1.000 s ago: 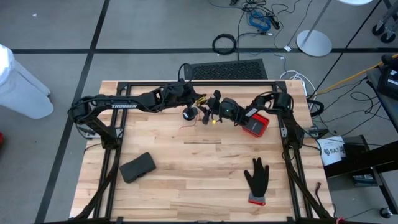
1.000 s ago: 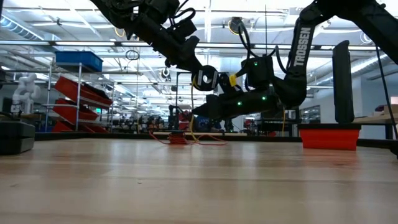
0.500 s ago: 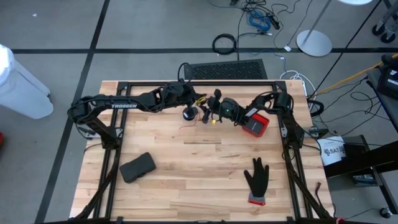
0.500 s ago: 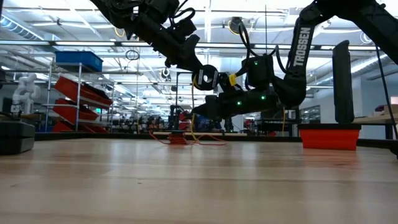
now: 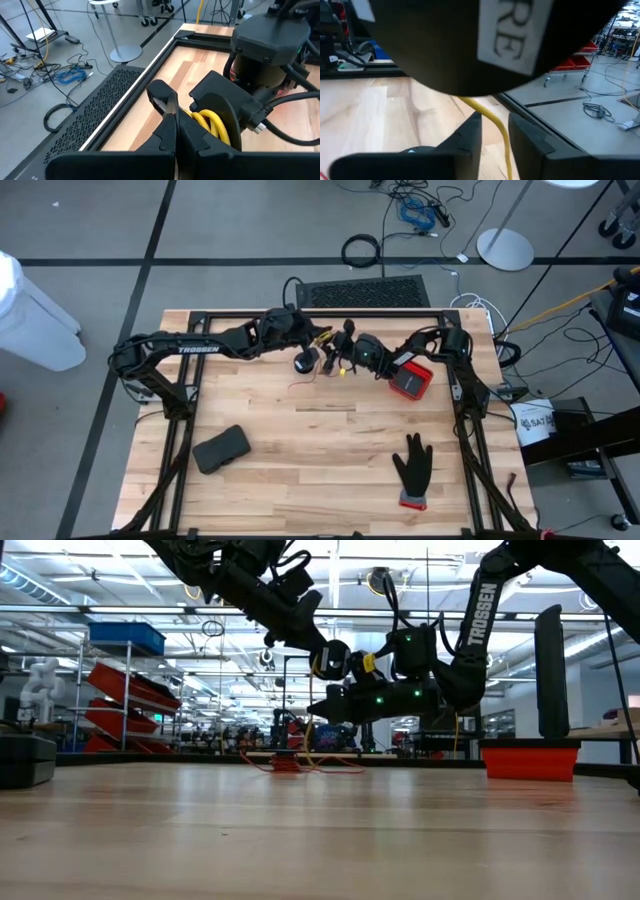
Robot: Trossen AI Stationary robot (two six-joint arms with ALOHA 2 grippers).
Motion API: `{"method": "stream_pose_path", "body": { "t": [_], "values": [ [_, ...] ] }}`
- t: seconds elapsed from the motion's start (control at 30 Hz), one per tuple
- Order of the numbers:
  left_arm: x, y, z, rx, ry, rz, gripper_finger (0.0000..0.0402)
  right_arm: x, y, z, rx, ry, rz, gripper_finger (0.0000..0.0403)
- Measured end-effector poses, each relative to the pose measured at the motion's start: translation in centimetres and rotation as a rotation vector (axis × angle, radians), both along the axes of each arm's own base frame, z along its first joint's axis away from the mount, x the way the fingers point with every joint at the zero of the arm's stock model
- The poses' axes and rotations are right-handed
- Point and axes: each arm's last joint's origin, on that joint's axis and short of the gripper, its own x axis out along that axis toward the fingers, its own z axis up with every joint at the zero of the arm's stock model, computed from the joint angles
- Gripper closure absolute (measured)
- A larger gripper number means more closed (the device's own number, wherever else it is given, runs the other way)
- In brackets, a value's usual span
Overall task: Coil cords
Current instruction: Coil the yellow wire onto the black spool
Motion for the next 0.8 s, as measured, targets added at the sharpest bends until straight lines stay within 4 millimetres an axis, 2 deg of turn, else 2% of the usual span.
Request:
{"method": "stream_pose_path", "body": {
  "t": [0.27, 0.63, 0.8],
  "values": [
    [0.1, 0.0, 0.2, -0.006, -0.029, -0.01, 0.0401, 0.0, 0.0, 0.4, 0.008, -0.044, 0.001, 0.0398],
    [0.0, 0.4, 0.0, -0.019, -0.023, -0.001, 0.0401, 0.0, 0.0, -0.5, 0.09, 0.02, -0.013, 0.0402],
    [-0.4, 0.3, 0.9, -0.014, -0.053, -0.026, 0.0401, -0.3, 0.1, -1.0, 0.109, 0.042, -0.044, 0.0403]
  ]
}}
